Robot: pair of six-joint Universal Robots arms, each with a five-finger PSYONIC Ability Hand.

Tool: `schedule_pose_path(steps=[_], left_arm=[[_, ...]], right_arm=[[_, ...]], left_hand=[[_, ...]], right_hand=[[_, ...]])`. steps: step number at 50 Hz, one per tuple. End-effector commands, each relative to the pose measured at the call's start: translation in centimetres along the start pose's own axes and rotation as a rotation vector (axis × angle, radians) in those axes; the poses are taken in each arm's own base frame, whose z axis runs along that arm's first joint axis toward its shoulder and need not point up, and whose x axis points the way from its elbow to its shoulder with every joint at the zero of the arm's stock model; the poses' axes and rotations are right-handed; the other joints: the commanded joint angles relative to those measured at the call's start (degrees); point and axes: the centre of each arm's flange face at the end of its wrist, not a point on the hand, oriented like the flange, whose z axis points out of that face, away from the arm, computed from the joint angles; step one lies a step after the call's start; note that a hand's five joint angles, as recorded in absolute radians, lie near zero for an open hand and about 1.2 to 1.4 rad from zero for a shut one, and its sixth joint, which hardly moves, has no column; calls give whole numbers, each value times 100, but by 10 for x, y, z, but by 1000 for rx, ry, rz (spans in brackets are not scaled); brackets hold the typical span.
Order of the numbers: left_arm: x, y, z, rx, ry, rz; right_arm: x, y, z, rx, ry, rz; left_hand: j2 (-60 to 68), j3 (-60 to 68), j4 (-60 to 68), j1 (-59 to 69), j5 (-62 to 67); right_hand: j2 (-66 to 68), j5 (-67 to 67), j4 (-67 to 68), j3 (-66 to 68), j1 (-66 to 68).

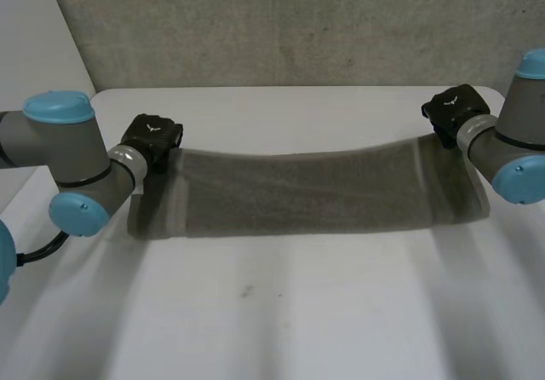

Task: Fold the towel.

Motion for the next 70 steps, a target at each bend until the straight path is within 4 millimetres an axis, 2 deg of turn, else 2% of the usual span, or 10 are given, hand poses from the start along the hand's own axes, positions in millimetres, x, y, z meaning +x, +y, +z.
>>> schedule_pose_path(steps=[1, 18, 19, 20, 21, 22, 34, 44, 56, 70], left_arm=[[-2, 5, 17, -3, -23, 1], [0, 17, 39, -35, -13, -4], [0, 18, 39, -40, -9, -3], [1, 19, 38, -46, -3, -3], [2, 19, 38, -46, -3, -3], [3, 18, 38, -44, -2, 0], [-1, -17, 28, 20, -15, 6], [-2, -47, -22, 2, 14, -49], [0, -60, -86, 70, -11, -147], [12, -46, -117, 93, -13, -213]], right_arm=[[4, 1, 18, 21, 75, -10], [-2, 14, 39, 25, 119, -22], [-2, 17, 40, 19, 122, -23], [-4, 17, 40, 18, 119, -23], [-4, 17, 40, 18, 119, -23], [-6, 19, 41, 17, 114, -21], [6, -13, 27, 73, 128, 13], [19, -27, -8, 57, 37, 131], [28, 11, -64, -75, -101, 192], [17, 57, -76, -130, -187, 249]], left_hand=[[1020, 1026, 1020, 1143, 1100], [1020, 1026, 1020, 1143, 1100], [1020, 1026, 1020, 1143, 1100], [-1326, -1320, -1326, -1203, -1246], [-1349, -1344, -1349, -1226, -1270], [-4846, -4841, -4847, -4724, -4767], [-5980, -5974, -5980, -5857, -5900], [-5980, -5974, -5980, -5857, -5900], [-5980, -5974, -5980, -5857, -5900], [-5980, -5974, -5980, -5857, -5900]], right_hand=[[307, 225, 317, 335, 334], [307, 225, 317, 335, 334], [-1419, -1501, -1409, -1391, -1392], [-5166, -5249, -5157, -5139, -5140], [-5204, -5286, -5194, -5176, -5177], [-6693, -6775, -6683, -6665, -6666], [-6693, -6775, -6683, -6665, -6666], [-6693, -6775, -6683, -6665, -6666], [-6693, -6775, -6683, -6665, -6666], [-6197, -6279, -6187, -6169, -6170]])
